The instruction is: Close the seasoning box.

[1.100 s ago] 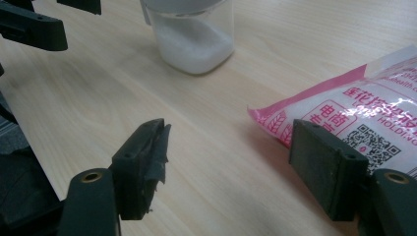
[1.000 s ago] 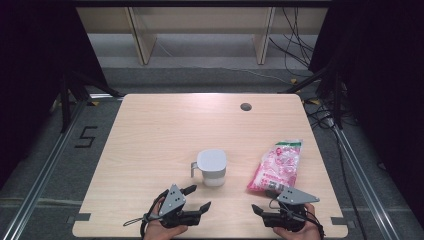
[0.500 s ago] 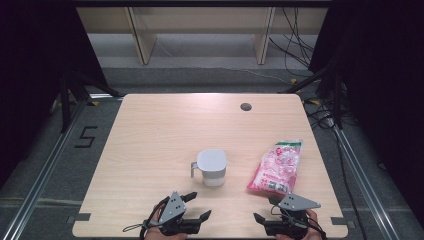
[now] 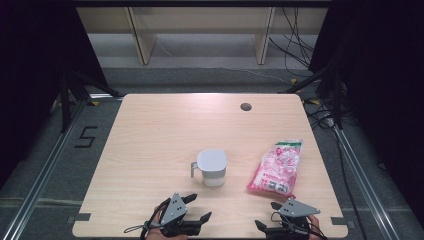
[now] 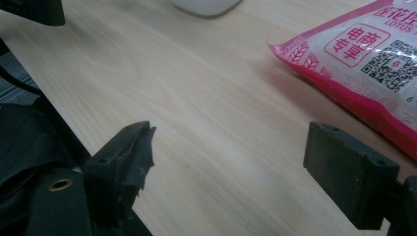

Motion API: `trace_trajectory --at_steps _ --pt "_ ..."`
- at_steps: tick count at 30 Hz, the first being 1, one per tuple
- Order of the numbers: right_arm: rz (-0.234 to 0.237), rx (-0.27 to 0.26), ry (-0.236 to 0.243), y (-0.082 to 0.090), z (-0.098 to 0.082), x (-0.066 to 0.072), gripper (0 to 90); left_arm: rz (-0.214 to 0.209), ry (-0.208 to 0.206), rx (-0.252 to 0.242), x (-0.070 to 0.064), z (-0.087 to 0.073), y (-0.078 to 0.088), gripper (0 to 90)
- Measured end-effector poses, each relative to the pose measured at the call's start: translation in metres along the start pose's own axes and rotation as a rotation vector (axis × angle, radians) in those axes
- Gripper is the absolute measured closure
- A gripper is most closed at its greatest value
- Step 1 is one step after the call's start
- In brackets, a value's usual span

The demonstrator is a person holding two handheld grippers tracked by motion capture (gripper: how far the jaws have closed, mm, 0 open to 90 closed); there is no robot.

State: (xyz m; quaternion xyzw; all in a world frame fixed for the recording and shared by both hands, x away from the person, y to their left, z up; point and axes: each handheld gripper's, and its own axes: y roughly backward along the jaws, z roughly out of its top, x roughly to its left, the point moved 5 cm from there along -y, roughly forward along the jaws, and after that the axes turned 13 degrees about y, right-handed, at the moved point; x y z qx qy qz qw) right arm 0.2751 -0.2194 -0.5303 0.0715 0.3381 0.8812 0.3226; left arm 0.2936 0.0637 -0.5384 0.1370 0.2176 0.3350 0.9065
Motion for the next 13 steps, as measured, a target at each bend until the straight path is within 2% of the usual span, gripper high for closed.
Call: trace_trajectory --at_steps 1,3,6,10,11,13 --pt "0.017 0.003 -0.014 -0.0004 -0.0002 0.0016 19.4 0.001 -0.001 -0.008 0.0001 0.0003 -0.0004 25.5" --pt "0.044 0.008 -0.010 -0.0011 -0.0007 0.0022 19.5 0.001 -0.002 -0.009 0.0003 0.0005 -0.0001 25.5" --pt "0.026 0.000 -0.004 -0.0016 -0.0008 0.0018 19.5 0.007 0.003 -0.010 0.0008 0.0004 0.0002 25.4" --pt "0.044 0.004 -0.002 -0.0017 -0.0011 0.0016 19.6 0.008 0.003 -0.008 0.0017 0.0002 0.0001 25.5" --pt "0.041 0.006 0.001 -0.0018 -0.0013 0.0014 19.6 0.003 0.017 -0.023 0.0011 0.0003 -0.0014 25.5" --pt "0.044 0.004 -0.002 -0.0018 -0.0012 0.0015 19.6 0.020 -0.003 0.001 0.0041 0.0001 0.0010 25.4"
